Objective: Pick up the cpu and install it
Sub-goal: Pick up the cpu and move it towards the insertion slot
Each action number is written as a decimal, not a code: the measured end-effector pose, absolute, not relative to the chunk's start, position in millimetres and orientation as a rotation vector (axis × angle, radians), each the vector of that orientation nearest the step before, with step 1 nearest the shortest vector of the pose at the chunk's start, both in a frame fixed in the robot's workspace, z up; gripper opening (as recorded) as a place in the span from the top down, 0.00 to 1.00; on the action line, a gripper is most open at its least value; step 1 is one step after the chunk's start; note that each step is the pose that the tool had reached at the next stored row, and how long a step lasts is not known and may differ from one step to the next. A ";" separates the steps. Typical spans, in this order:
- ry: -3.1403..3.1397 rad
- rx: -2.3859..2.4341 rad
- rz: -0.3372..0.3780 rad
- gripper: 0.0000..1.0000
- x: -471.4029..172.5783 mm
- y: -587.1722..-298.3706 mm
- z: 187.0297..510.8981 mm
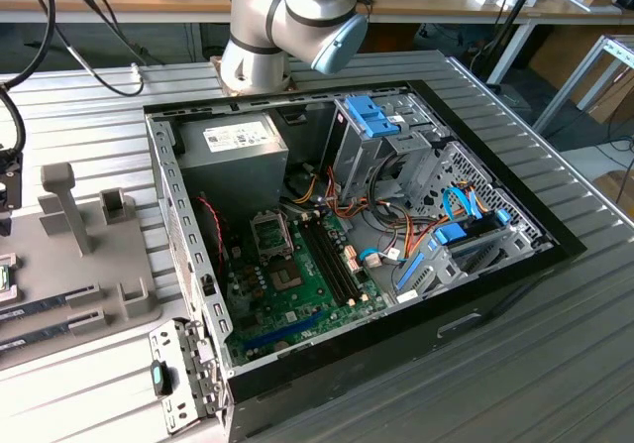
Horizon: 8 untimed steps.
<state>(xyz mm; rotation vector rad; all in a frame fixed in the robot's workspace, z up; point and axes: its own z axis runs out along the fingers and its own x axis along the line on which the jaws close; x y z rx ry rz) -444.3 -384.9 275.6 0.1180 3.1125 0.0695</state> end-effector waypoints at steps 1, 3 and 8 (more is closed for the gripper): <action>3.112 0.118 0.069 0.46 -444.3 -384.9 275.4; 3.113 0.118 0.069 0.46 -444.4 -384.9 274.8; 3.113 0.118 0.069 0.46 -444.5 -384.9 273.2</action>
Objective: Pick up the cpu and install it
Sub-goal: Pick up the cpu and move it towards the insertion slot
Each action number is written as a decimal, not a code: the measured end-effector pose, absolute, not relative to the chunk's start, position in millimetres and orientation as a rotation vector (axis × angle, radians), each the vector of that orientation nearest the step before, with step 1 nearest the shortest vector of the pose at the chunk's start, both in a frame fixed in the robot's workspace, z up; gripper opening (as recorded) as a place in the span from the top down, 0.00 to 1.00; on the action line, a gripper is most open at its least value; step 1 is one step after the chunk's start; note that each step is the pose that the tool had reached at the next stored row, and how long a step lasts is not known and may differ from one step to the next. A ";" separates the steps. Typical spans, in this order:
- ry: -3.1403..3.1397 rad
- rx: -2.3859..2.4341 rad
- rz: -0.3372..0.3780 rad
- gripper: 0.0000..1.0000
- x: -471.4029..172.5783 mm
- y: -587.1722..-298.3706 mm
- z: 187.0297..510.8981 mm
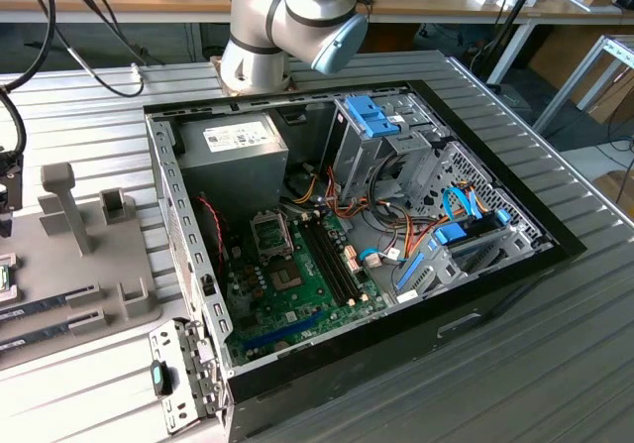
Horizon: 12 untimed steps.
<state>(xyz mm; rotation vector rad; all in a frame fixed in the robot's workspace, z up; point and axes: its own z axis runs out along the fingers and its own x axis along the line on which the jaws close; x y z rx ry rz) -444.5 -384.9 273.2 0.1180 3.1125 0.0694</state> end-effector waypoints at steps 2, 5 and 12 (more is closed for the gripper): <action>3.113 0.118 0.069 0.46 -444.6 -384.9 272.7; 3.113 0.118 0.069 0.46 -444.7 -384.9 271.3; 3.113 0.118 0.069 0.46 -444.8 -384.9 268.7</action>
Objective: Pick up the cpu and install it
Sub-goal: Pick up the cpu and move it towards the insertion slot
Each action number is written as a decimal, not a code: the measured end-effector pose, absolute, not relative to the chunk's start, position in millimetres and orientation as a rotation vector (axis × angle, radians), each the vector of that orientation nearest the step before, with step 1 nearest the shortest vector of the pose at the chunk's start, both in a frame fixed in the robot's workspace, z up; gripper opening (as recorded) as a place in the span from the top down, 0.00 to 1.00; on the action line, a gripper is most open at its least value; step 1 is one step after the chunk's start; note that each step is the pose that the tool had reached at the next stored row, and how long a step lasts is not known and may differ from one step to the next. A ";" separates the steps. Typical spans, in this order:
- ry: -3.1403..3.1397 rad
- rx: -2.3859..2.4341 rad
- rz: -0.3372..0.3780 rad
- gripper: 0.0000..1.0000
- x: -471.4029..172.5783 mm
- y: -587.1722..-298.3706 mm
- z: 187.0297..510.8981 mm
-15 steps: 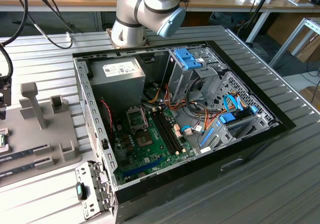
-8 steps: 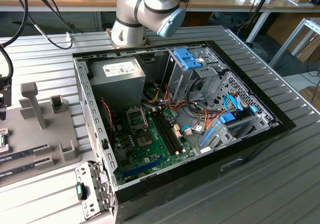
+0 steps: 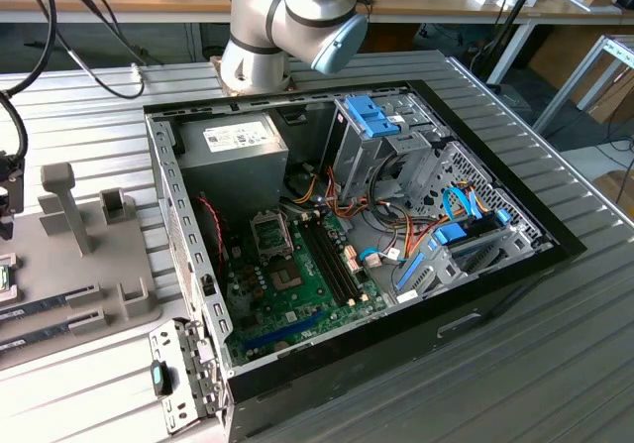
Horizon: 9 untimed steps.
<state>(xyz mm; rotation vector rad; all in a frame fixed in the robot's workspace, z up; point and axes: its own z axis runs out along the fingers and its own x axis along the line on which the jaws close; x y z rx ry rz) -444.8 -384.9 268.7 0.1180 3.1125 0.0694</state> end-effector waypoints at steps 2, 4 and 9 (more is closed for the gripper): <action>3.113 0.118 0.069 0.46 -444.8 -384.9 268.2; 3.112 0.118 0.070 0.46 -444.8 -384.9 267.5; 3.113 0.118 0.069 0.46 -445.0 -384.9 265.6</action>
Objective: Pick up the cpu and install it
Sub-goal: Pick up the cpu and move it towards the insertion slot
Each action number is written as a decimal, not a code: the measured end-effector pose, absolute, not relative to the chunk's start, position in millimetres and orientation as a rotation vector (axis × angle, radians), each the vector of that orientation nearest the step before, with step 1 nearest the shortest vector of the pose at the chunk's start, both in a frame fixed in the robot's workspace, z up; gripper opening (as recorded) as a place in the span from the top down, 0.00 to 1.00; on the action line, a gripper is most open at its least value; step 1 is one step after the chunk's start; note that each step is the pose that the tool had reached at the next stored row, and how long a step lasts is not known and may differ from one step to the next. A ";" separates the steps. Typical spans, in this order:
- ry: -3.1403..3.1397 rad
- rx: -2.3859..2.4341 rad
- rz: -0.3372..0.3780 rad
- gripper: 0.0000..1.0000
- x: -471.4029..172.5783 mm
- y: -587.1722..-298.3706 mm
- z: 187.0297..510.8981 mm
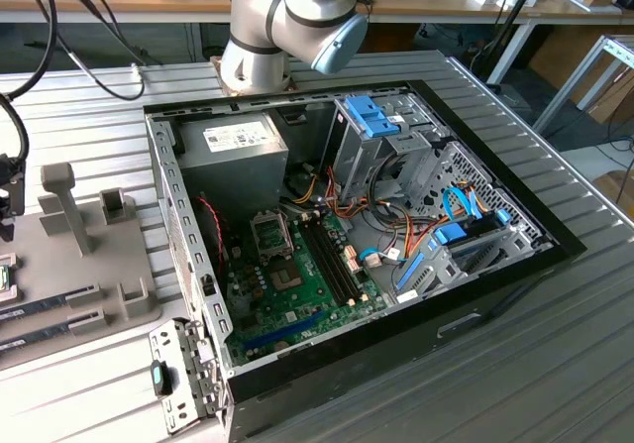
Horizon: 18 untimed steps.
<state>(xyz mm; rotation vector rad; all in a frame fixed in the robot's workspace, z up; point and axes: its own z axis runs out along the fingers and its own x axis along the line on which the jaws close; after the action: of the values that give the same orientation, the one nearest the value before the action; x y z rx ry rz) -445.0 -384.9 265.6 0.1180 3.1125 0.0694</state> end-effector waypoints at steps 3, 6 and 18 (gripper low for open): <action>3.113 0.118 0.069 0.46 -445.0 -384.9 264.6; 3.113 0.118 0.069 0.46 -445.1 -384.9 263.4; 3.112 0.118 0.070 0.46 -445.3 -384.9 259.3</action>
<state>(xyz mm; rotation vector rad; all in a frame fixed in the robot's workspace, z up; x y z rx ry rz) -445.3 -384.9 259.3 0.1180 3.1125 0.0695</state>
